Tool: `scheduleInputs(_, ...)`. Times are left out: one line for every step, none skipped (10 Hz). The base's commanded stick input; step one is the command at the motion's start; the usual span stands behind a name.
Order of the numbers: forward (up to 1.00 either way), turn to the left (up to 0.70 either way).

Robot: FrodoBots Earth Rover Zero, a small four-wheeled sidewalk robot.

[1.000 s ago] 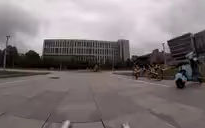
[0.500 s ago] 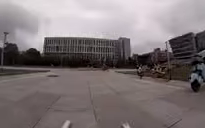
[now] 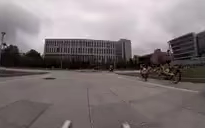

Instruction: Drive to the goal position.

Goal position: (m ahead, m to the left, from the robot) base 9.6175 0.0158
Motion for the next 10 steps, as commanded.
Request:
scheduleInputs(1.0,0.0)
scheduleInputs(1.0,0.0)
scheduleInputs(1.0,0.0)
scheduleInputs(1.0,0.0)
scheduleInputs(1.0,0.0)
scheduleInputs(1.0,0.0)
scheduleInputs(1.0,0.0)
scheduleInputs(1.0,0.0)
scheduleInputs(1.0,0.0)
scheduleInputs(1.0,0.0)
